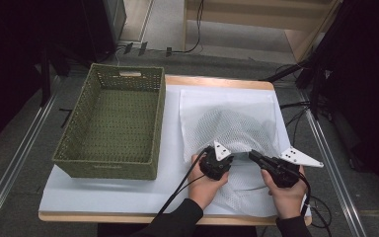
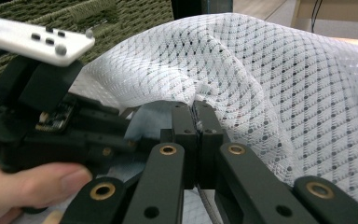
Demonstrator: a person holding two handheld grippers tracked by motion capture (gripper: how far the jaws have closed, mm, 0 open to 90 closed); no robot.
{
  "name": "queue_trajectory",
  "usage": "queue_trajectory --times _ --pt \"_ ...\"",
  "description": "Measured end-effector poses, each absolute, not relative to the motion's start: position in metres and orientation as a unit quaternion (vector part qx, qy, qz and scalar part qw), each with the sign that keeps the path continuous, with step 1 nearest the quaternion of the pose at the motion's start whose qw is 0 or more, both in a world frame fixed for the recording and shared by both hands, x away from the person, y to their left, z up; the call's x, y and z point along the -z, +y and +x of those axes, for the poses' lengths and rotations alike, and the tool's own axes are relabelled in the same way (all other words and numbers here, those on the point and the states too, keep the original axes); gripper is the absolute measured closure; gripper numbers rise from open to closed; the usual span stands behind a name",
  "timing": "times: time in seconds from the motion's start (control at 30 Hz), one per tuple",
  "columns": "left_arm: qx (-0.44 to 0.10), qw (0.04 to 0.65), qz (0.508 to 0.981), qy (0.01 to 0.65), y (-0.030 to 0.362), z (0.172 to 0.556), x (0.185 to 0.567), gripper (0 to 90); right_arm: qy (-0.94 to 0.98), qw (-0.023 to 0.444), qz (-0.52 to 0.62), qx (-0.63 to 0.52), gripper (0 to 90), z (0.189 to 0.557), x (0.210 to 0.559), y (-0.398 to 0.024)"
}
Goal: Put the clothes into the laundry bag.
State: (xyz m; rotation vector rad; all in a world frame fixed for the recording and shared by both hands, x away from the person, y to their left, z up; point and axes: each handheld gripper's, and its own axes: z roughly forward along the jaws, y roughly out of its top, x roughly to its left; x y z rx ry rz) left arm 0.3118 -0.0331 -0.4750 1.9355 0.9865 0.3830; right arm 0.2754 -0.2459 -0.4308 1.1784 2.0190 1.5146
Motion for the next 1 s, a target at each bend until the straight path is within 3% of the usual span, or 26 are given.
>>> queue_trajectory --times 0.13,0.33,0.43,0.5,0.6,0.73,0.87,1.0 --pt "-0.168 0.484 0.736 0.443 -0.032 0.321 0.470 84.3 0.709 0.176 0.420 -0.538 90.0 0.274 0.430 -0.248" --pt "-0.275 0.521 0.656 0.472 -0.040 0.325 0.454 84.5 0.705 0.185 0.412 -0.547 90.0 0.270 0.422 -0.247" --pt "-0.192 0.484 0.688 0.505 -0.045 0.343 0.462 80.8 0.710 0.187 0.417 -0.536 90.0 0.272 0.427 -0.247" --pt "-0.154 0.466 0.709 0.507 -0.043 0.346 0.468 67.6 0.710 0.181 0.423 -0.534 90.0 0.274 0.432 -0.248" --pt "-0.123 0.474 0.741 0.460 -0.035 0.338 0.471 50.3 0.712 0.179 0.425 -0.529 90.0 0.277 0.435 -0.249" --pt "-0.097 0.471 0.773 0.413 -0.021 0.322 0.470 34.9 0.711 0.177 0.428 -0.529 90.0 0.279 0.436 -0.249" --pt "-0.091 0.462 0.794 0.384 -0.011 0.309 0.467 35.8 0.710 0.181 0.427 -0.530 90.0 0.280 0.434 -0.248" --pt "-0.128 0.405 0.825 0.372 -0.018 0.304 0.473 53.9 0.709 0.179 0.428 -0.531 90.0 0.280 0.433 -0.248"
